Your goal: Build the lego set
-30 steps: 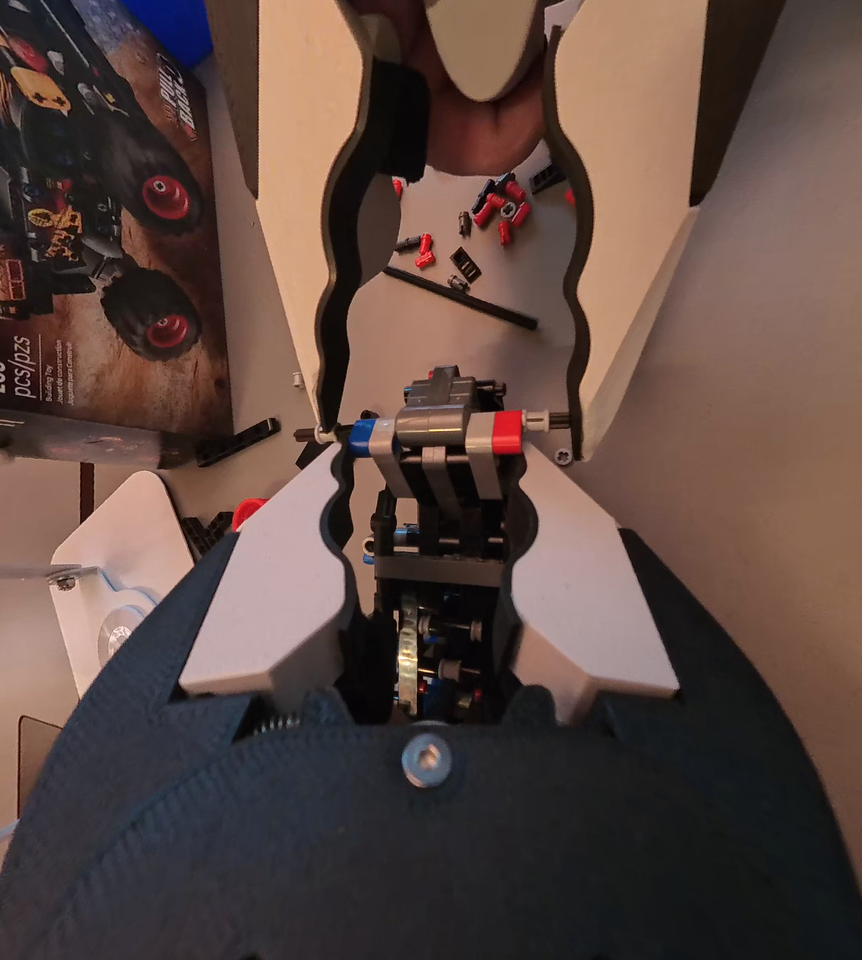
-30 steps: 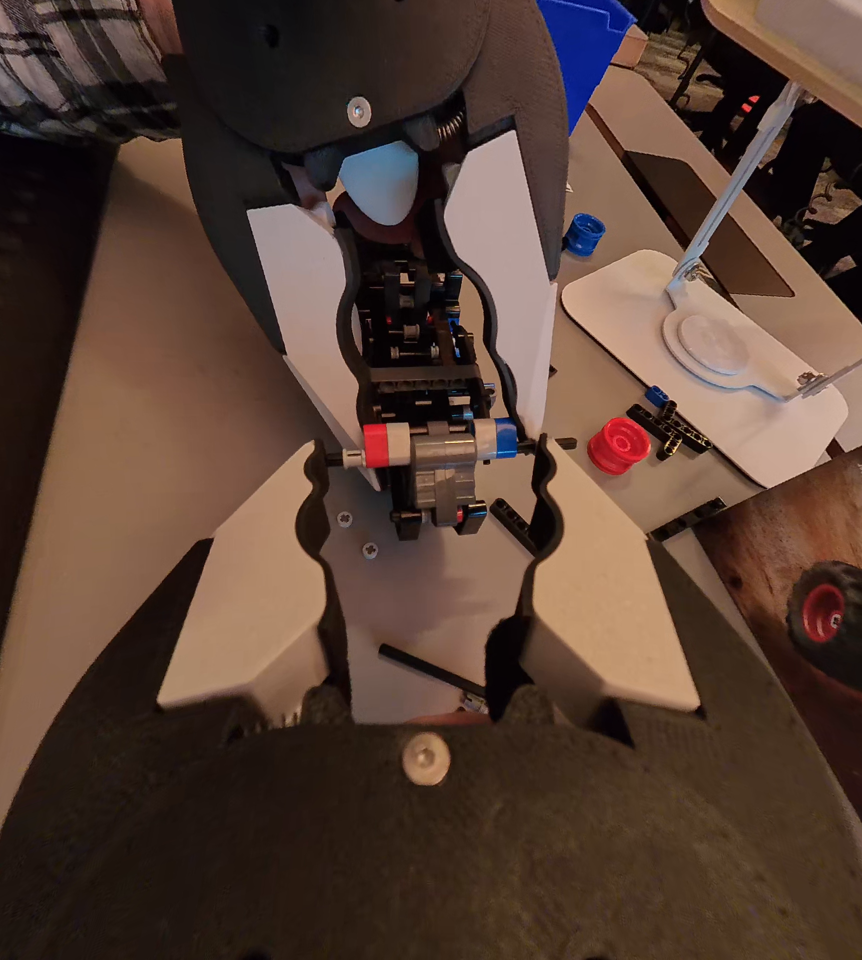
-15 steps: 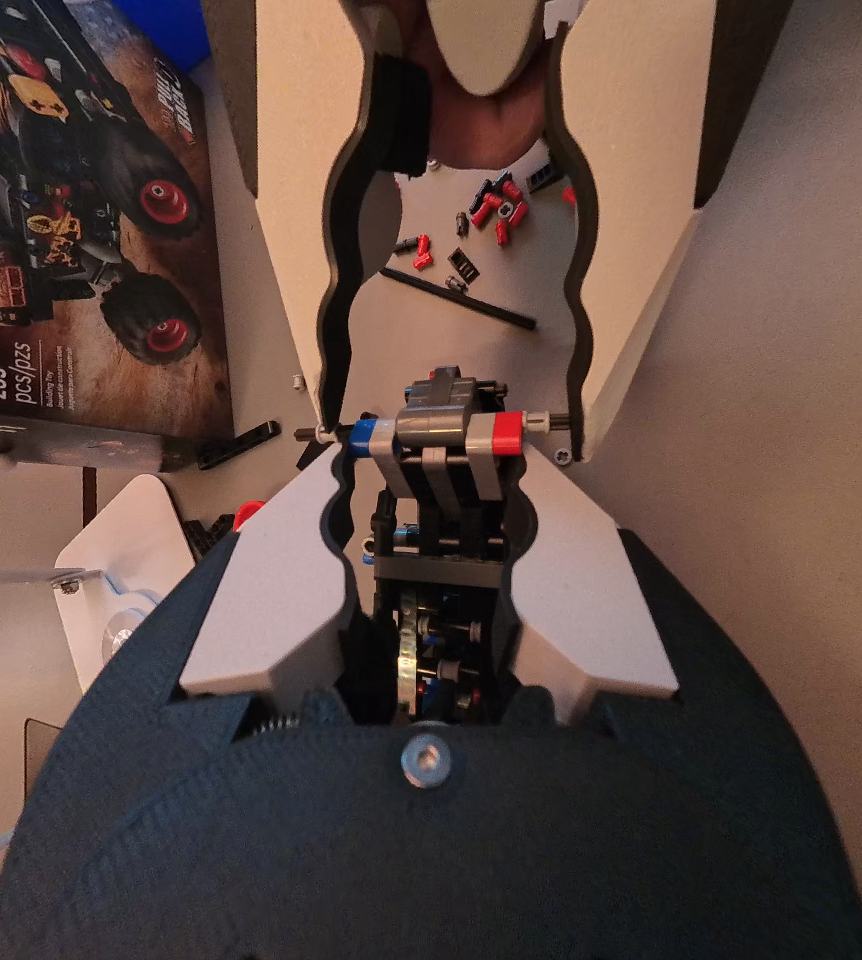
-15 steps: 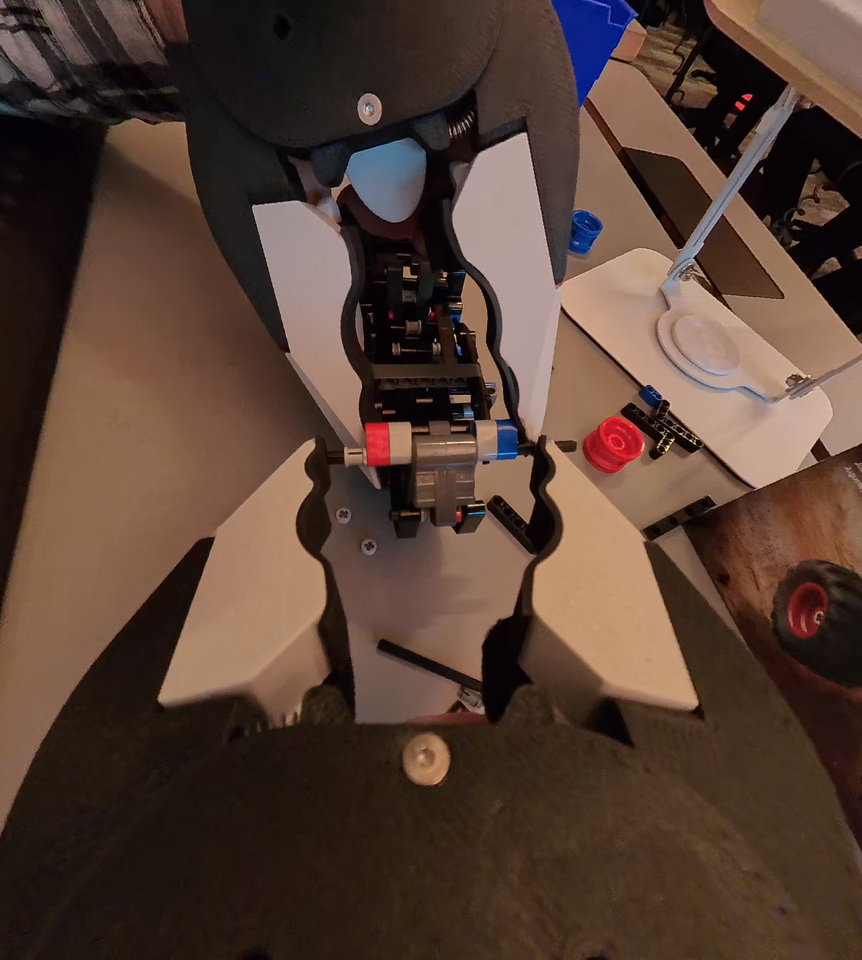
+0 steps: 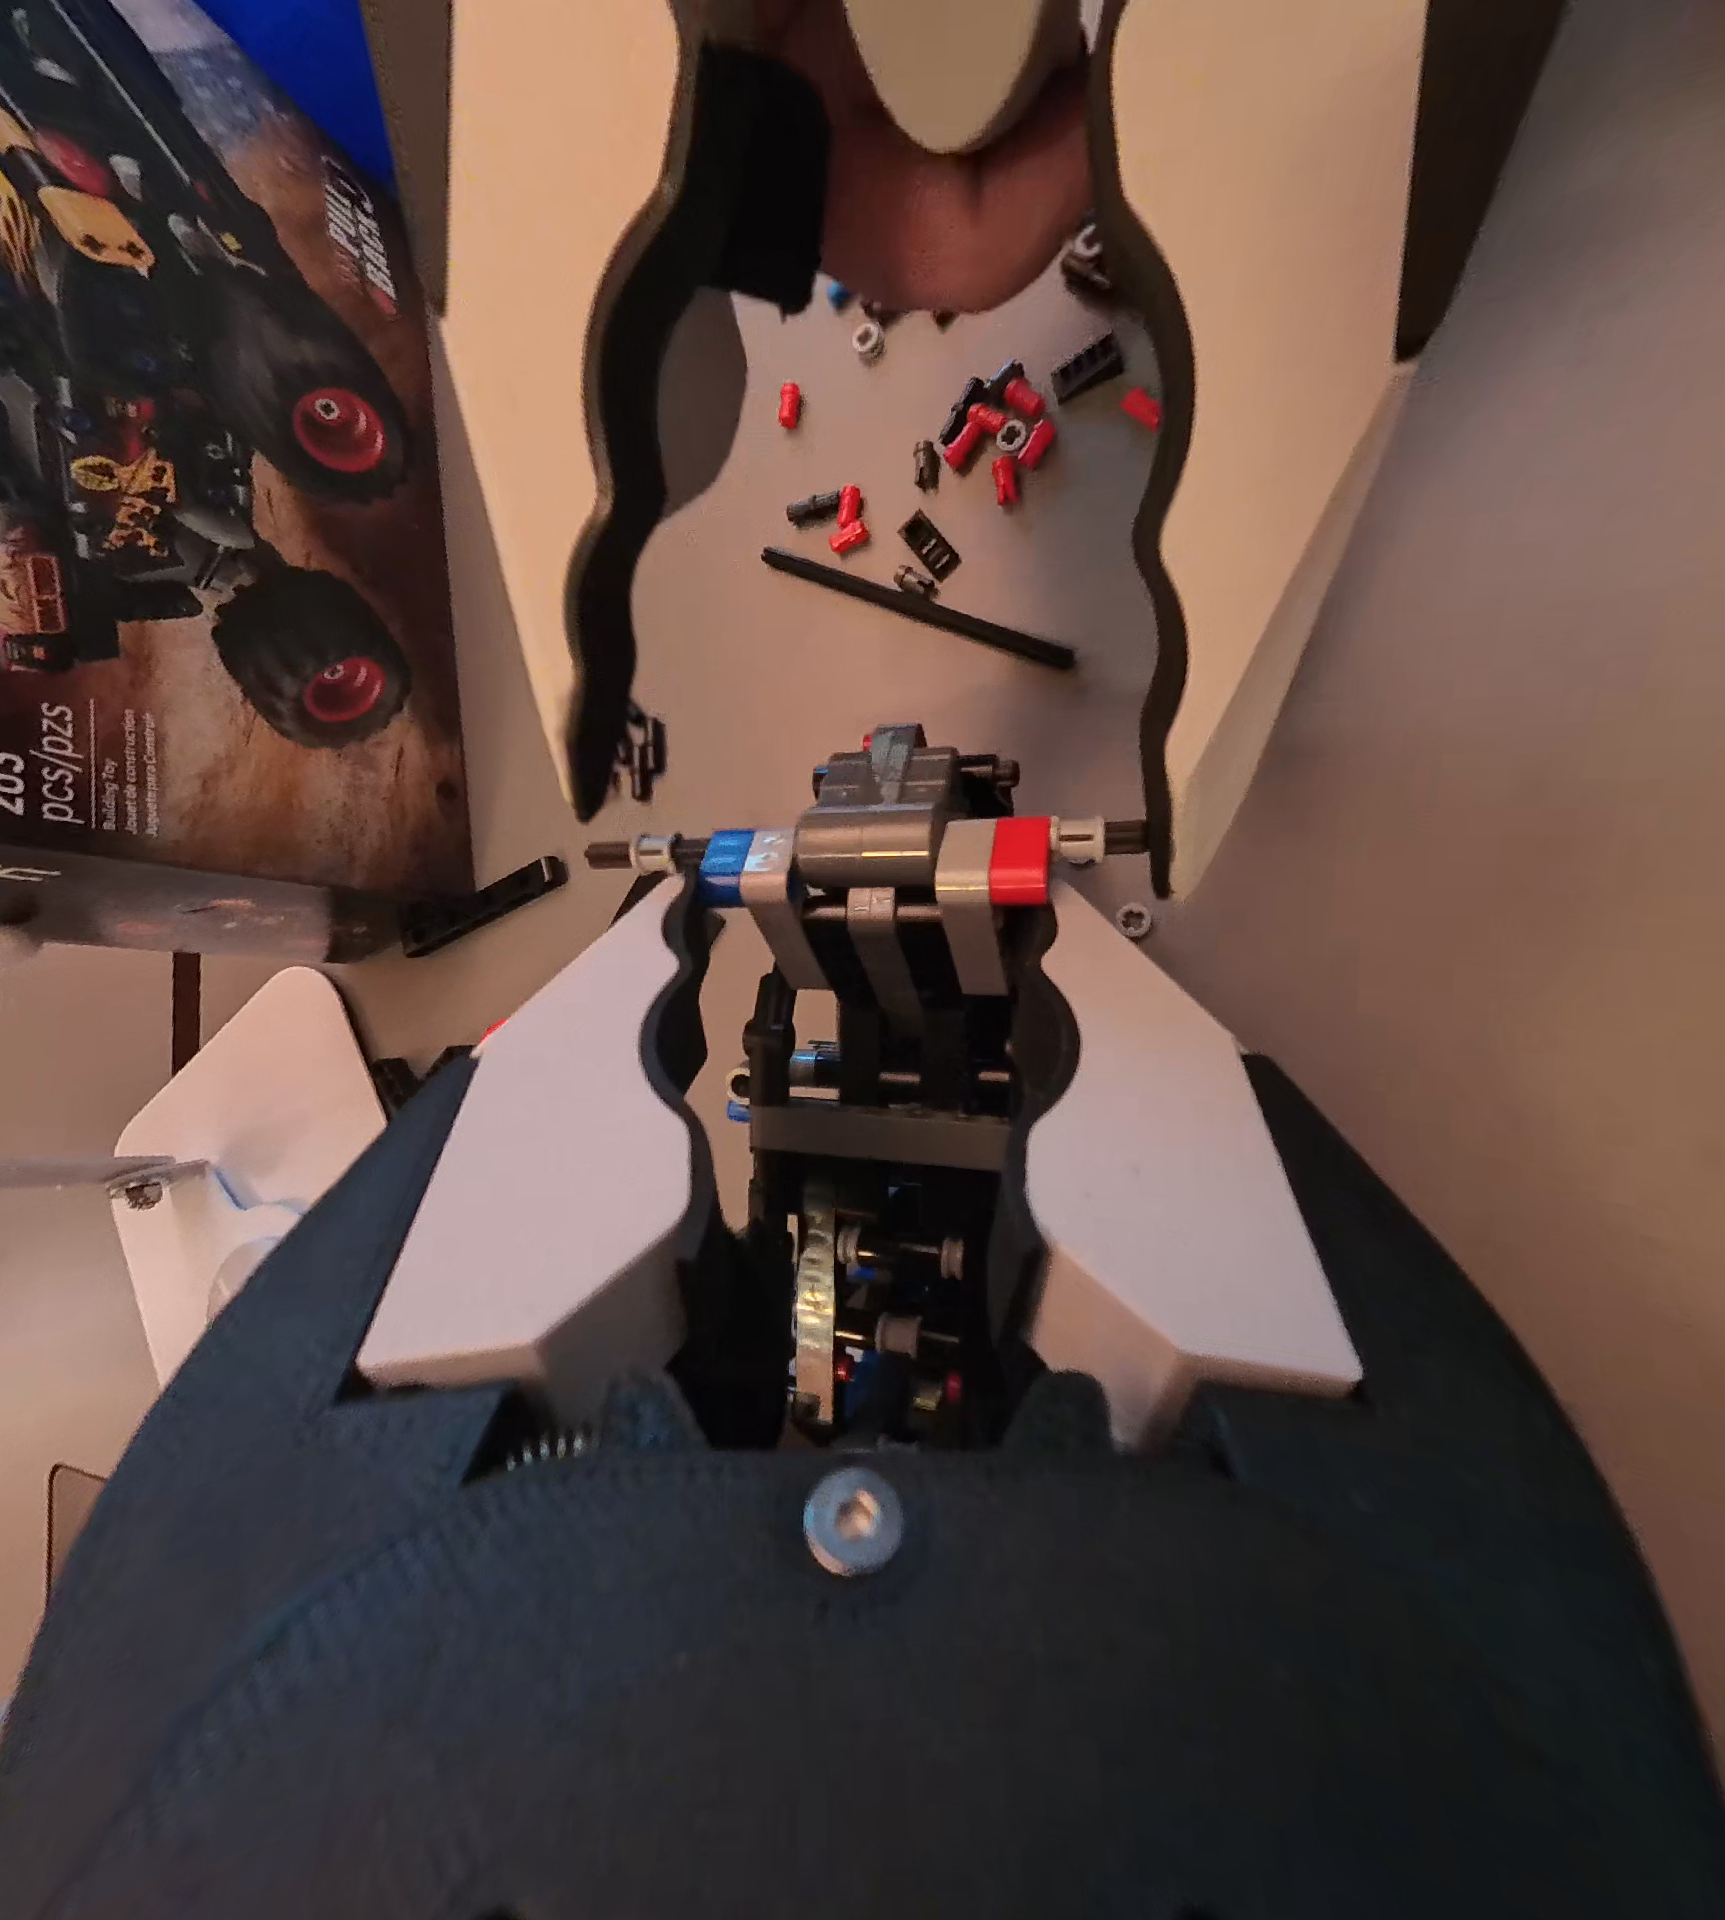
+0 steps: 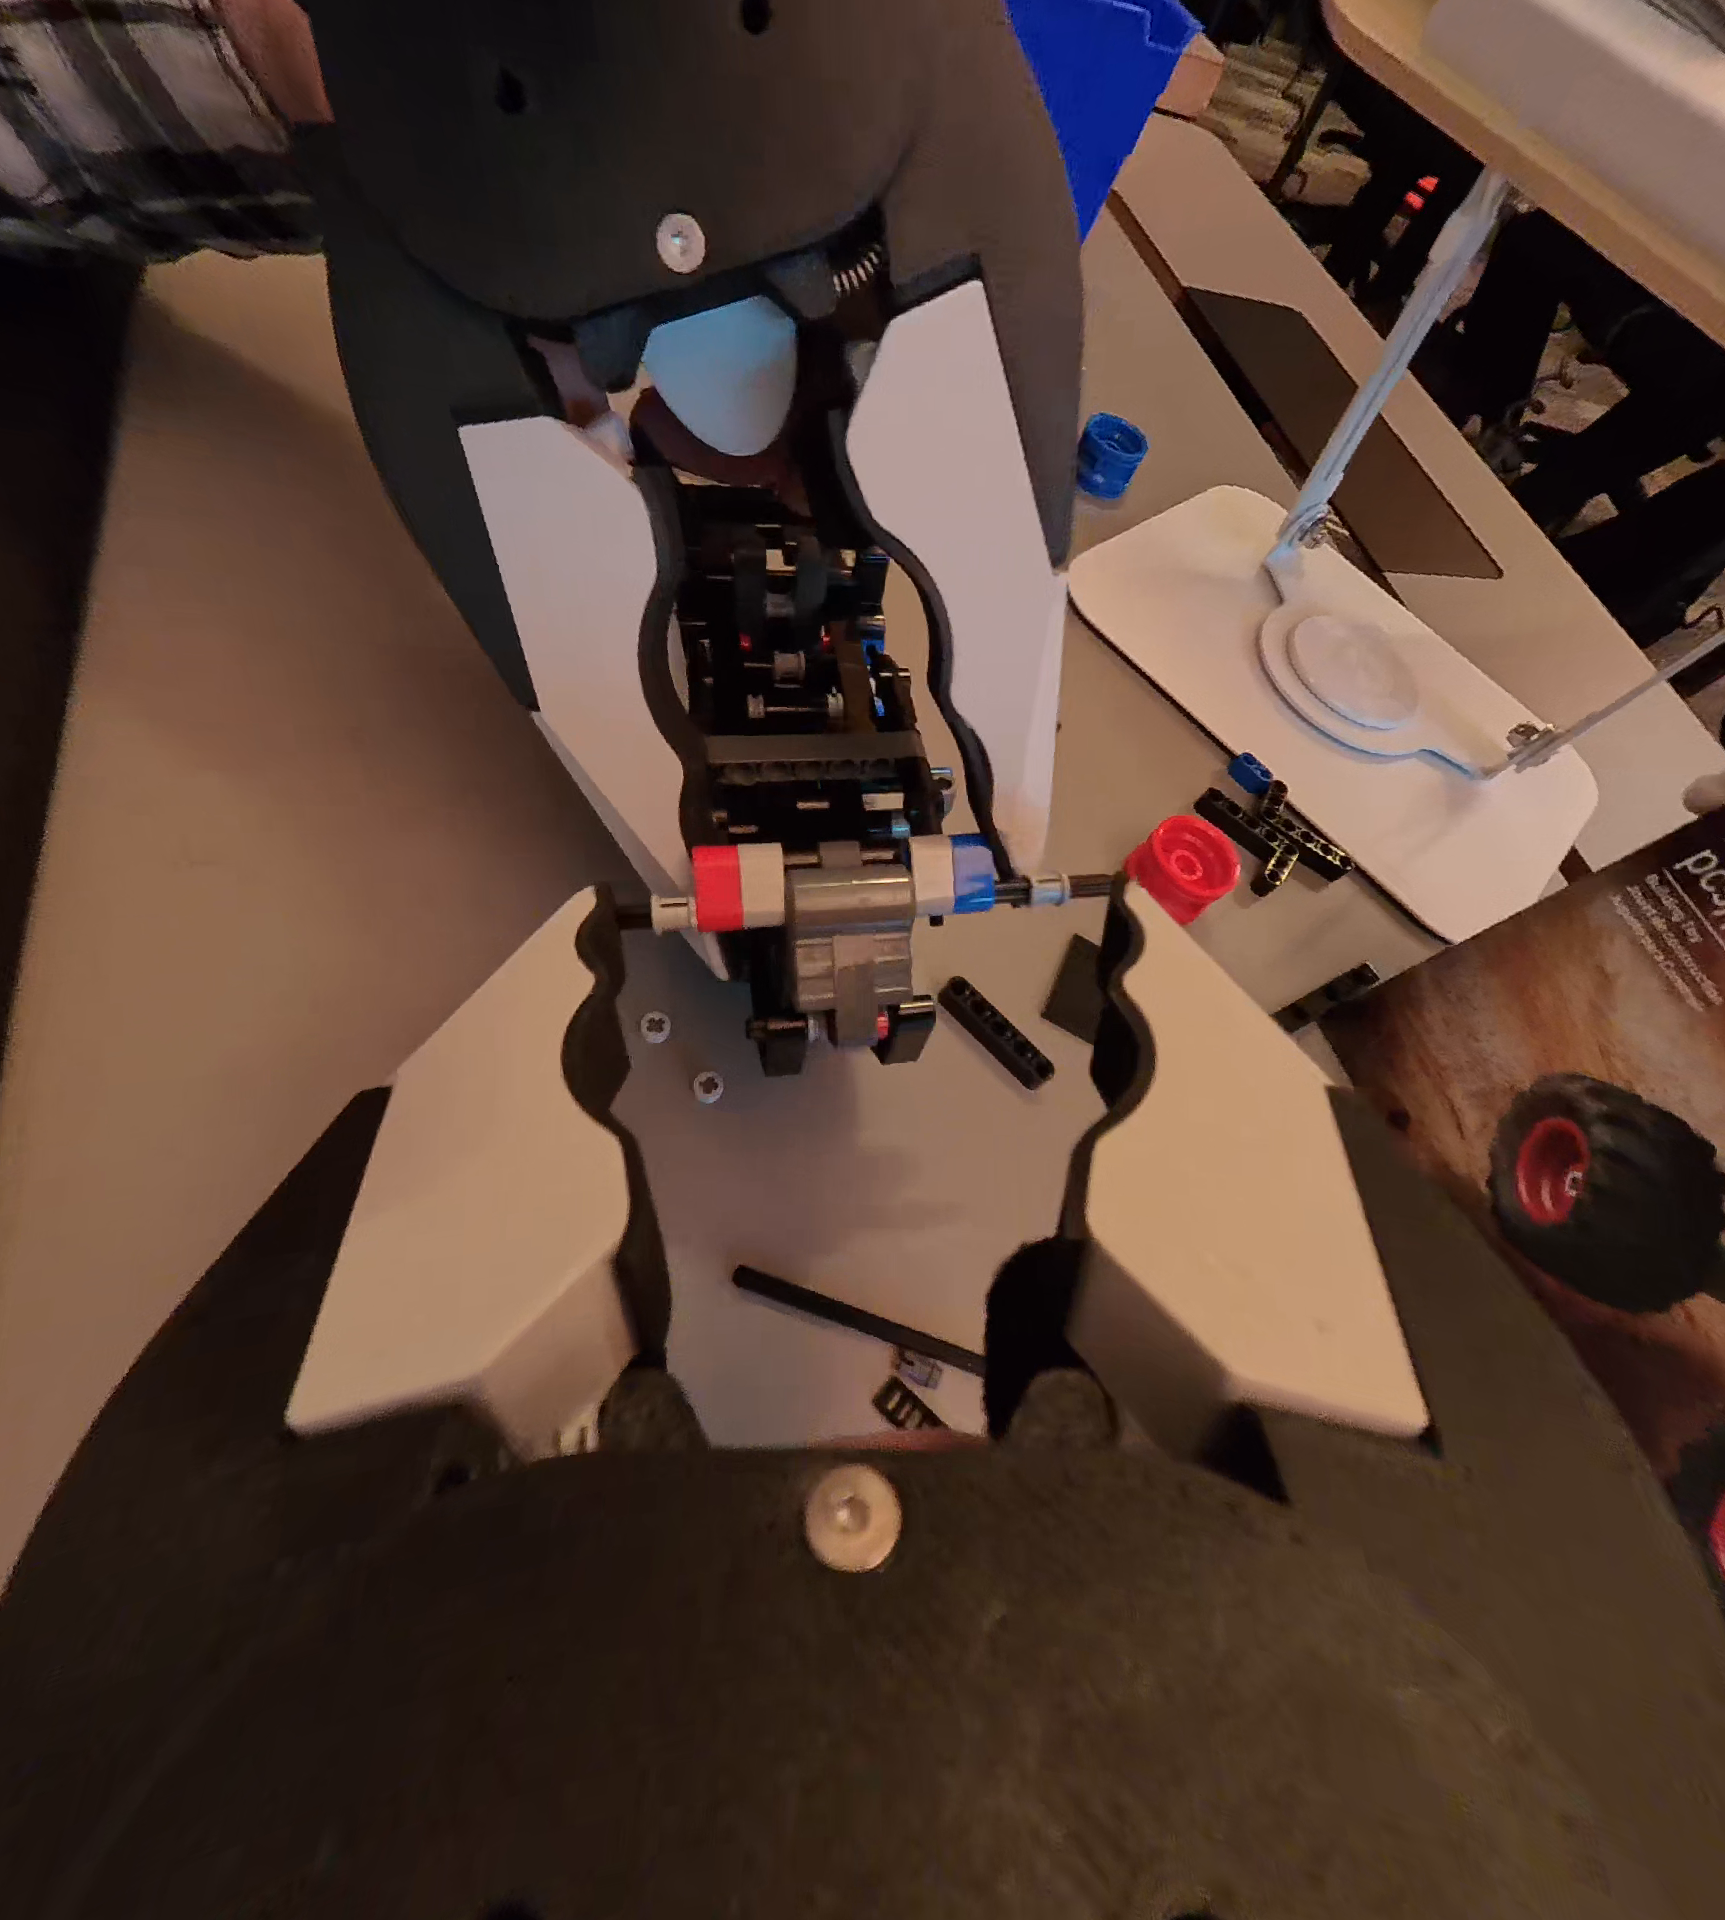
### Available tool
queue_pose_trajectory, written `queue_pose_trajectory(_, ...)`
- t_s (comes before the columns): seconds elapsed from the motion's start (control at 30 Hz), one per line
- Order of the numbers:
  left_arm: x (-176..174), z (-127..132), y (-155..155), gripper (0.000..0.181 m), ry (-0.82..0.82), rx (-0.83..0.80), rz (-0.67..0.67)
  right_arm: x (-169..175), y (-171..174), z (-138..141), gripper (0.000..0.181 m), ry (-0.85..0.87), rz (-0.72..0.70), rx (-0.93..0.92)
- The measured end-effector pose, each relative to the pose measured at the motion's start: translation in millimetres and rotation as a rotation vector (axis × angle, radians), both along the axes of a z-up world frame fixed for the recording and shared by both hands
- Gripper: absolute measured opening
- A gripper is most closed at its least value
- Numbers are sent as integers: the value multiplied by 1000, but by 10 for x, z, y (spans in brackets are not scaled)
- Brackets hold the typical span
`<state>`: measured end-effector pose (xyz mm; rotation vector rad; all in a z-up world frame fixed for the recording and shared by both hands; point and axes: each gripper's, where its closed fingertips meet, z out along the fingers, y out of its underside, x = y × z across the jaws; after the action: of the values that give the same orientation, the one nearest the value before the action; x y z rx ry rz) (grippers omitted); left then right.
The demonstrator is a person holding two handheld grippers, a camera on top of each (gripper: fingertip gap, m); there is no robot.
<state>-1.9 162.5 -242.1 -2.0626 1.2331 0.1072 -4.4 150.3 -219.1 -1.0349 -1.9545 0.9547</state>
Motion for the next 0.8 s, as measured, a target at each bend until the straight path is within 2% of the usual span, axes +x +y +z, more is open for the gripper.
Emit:
queue_pose_trajectory(0.1,6,0,-1,57,-2,5,-7,0,-42,-25,85,-6,26,-22)
queue_pose_trajectory(0.8,32,-1,-6,54,53,10,-30,15,-54,-55,85,-22,49,-38)
